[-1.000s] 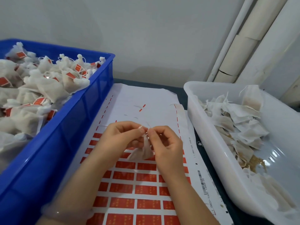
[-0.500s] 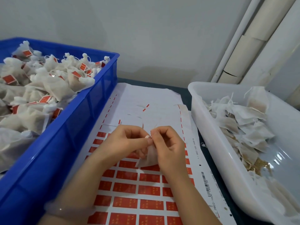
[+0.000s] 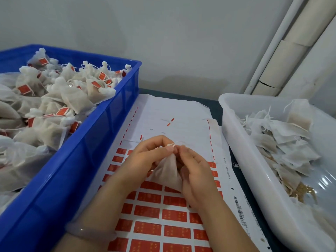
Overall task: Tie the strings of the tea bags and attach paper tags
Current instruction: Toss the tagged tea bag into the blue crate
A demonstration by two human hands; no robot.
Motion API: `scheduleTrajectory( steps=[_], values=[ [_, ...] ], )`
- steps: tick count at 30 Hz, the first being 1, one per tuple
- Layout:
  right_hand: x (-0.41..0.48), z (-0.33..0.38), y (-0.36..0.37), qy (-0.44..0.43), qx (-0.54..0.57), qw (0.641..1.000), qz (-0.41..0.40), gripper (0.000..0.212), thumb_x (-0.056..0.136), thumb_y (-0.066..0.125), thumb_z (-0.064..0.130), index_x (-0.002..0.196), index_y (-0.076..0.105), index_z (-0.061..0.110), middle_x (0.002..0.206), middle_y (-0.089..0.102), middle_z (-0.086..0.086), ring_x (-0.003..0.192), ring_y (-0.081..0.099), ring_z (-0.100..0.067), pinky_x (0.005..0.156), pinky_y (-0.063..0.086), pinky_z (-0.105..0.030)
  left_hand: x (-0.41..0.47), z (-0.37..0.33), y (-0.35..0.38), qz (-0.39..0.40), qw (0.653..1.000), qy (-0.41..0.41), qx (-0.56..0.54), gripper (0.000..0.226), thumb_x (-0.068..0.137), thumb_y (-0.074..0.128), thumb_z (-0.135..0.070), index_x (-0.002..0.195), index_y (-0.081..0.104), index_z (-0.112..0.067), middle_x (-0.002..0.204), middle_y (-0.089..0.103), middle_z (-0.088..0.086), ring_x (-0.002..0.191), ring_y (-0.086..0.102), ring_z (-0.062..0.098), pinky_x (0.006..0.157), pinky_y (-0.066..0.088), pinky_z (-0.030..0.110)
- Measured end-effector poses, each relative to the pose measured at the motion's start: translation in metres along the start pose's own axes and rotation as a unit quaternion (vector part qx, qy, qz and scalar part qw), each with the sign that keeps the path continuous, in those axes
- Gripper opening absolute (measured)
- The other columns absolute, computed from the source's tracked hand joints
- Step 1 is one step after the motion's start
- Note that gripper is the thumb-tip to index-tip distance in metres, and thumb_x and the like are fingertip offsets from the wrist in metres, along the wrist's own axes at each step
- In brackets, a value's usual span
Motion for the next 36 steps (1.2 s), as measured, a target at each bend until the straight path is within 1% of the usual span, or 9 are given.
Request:
scheduleTrajectory(
  steps=[5,8,10,13,15,21,25,31,36],
  values=[
    [0.000,0.000,-0.002,0.029,0.051,0.997,0.048,0.032,0.078,0.065,0.028,0.099,0.071,0.005,0.101,0.068,-0.021,0.097,0.065,-0.033,0.081,0.054,-0.036,-0.001,0.003,0.002,0.014,1.000,-0.008,-0.004,0.017,0.085,0.052,-0.034,0.080,0.065,-0.024,0.073,0.061,-0.004,0.069,0.059,0.012,0.066,0.049,0.024],
    [-0.003,0.005,-0.005,-0.020,-0.050,0.998,0.019,0.034,0.080,0.065,0.036,0.093,0.069,0.005,0.092,0.067,-0.020,0.092,0.063,-0.037,0.084,0.053,-0.046,0.000,0.002,0.003,0.019,1.000,-0.005,-0.020,0.017,0.084,0.056,-0.031,0.081,0.066,-0.018,0.079,0.059,0.008,0.076,0.058,0.024,0.071,0.050,0.030],
    [-0.005,0.013,-0.002,-0.068,-0.133,0.989,0.001,0.029,0.080,0.059,0.037,0.086,0.069,0.011,0.085,0.068,-0.011,0.083,0.064,-0.031,0.076,0.055,-0.042,0.001,0.001,0.003,0.025,0.999,0.000,-0.037,0.016,0.082,0.059,-0.029,0.083,0.066,-0.015,0.081,0.057,0.012,0.076,0.055,0.027,0.069,0.050,0.029],
    [-0.010,0.018,0.001,-0.110,-0.204,0.973,-0.023,0.016,0.085,0.052,0.033,0.080,0.062,0.021,0.073,0.064,0.008,0.068,0.061,-0.009,0.059,0.052,-0.019,0.001,-0.002,0.005,0.020,0.999,0.003,-0.034,0.014,0.086,0.058,-0.021,0.081,0.067,-0.013,0.078,0.059,0.009,0.075,0.057,0.026,0.071,0.051,0.032],
    [-0.013,0.019,0.003,-0.140,-0.242,0.959,-0.040,0.012,0.088,0.051,0.029,0.078,0.056,0.026,0.070,0.059,0.015,0.064,0.056,-0.001,0.055,0.047,-0.012,0.001,-0.003,0.003,-0.014,1.000,0.010,-0.008,0.016,0.088,0.058,-0.017,0.076,0.069,-0.014,0.077,0.062,0.011,0.076,0.060,0.028,0.074,0.053,0.035],
    [-0.014,0.024,0.003,-0.217,-0.321,0.919,-0.075,0.008,0.084,0.049,0.030,0.076,0.048,0.030,0.067,0.053,0.015,0.063,0.052,-0.002,0.053,0.044,-0.011,0.001,-0.005,-0.001,-0.136,0.988,0.019,0.073,0.020,0.079,0.061,-0.012,0.063,0.070,-0.020,0.061,0.065,0.003,0.062,0.064,0.015,0.063,0.057,0.026],
    [-0.015,0.026,0.001,-0.252,-0.360,0.894,-0.087,0.011,0.085,0.050,0.032,0.075,0.045,0.030,0.067,0.048,0.014,0.064,0.049,-0.003,0.055,0.041,-0.010,0.000,0.000,-0.006,-0.177,0.983,-0.009,0.039,0.017,0.078,0.066,-0.009,0.068,0.071,-0.021,0.066,0.069,0.000,0.063,0.067,0.013,0.057,0.055,0.023],
    [-0.015,0.027,0.001,-0.262,-0.365,0.889,-0.085,0.009,0.080,0.042,0.039,0.075,0.043,0.032,0.069,0.047,0.014,0.066,0.048,-0.005,0.056,0.041,-0.011,-0.002,-0.003,-0.008,-0.174,0.984,-0.004,0.037,0.015,0.077,0.068,-0.005,0.076,0.067,-0.020,0.075,0.070,0.002,0.069,0.068,0.021,0.058,0.055,0.027],
    [-0.017,0.028,0.000,-0.277,-0.359,0.887,-0.088,0.009,0.082,0.042,0.036,0.078,0.045,0.029,0.072,0.049,0.012,0.069,0.049,-0.006,0.059,0.043,-0.011,-0.003,-0.017,-0.002,-0.136,0.981,0.052,0.131,0.021,0.079,0.066,-0.005,0.079,0.072,-0.026,0.074,0.071,-0.008,0.066,0.069,0.010,0.055,0.052,0.016]
  ],
)
Point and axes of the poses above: each hand's wrist, its own x-axis towards the middle knuckle, its own y-axis out of the palm, z = x × y, the point moved 6 cm from there along x, towards the middle knuckle
